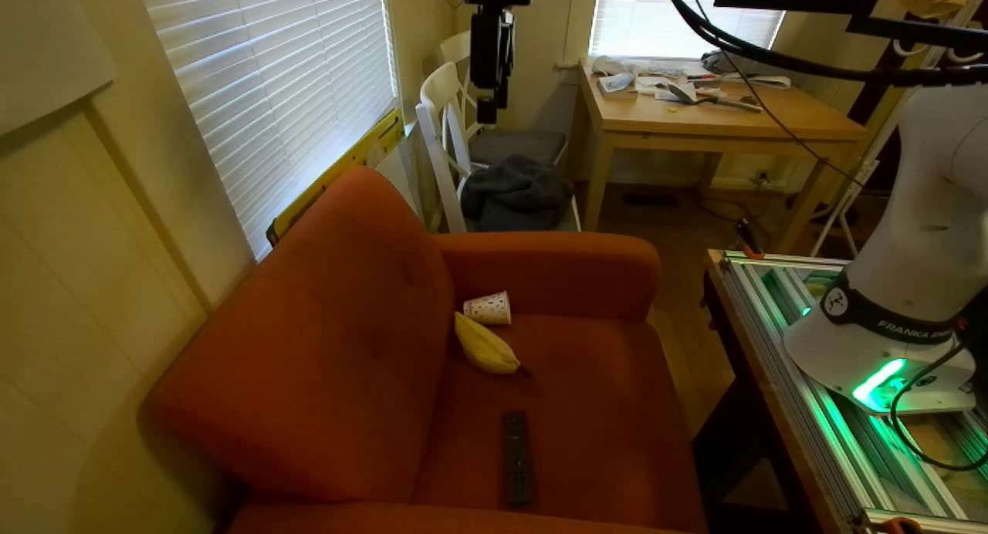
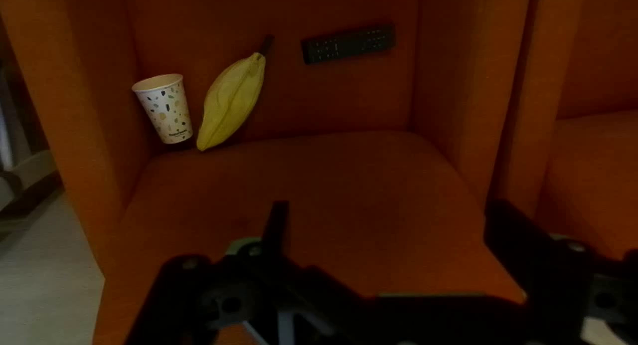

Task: Put the remote on the arm rest

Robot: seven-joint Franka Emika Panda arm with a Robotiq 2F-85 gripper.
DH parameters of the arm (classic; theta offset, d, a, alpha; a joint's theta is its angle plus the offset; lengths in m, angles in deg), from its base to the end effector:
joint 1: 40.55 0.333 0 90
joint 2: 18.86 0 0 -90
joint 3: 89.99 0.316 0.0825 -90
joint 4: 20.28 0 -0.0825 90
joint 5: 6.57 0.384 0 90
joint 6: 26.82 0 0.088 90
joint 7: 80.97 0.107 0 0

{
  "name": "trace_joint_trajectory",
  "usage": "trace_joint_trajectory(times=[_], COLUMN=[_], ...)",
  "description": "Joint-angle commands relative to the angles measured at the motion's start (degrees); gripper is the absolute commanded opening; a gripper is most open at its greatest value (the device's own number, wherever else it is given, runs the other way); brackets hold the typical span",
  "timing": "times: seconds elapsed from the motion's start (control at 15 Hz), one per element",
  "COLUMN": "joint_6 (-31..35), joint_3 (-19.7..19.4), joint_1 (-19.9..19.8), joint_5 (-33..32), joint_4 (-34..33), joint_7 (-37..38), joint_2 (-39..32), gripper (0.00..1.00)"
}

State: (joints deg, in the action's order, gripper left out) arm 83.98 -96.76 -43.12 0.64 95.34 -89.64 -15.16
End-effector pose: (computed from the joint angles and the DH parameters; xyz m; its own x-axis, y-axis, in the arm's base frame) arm 0.5293 -0.0793 0.4785 0.9984 -0.0570 -0.0040 -0.0571 -0.9904 -0.1260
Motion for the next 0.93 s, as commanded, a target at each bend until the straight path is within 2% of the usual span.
trace_joint_trajectory(times=[0.0, 0.6, 0.87], joint_6=[-0.1, -0.1, 1.7], joint_3=[0.9, 1.0, 0.7], joint_1=[-0.6, -0.6, -1.6], joint_5=[-0.1, -0.4, -1.0], joint_4=[-0.1, -0.1, -0.6], joint_7=[-0.4, -0.9, 12.2], joint_2=[-0.1, -0.2, -1.9], gripper=[1.00, 1.00, 1.00])
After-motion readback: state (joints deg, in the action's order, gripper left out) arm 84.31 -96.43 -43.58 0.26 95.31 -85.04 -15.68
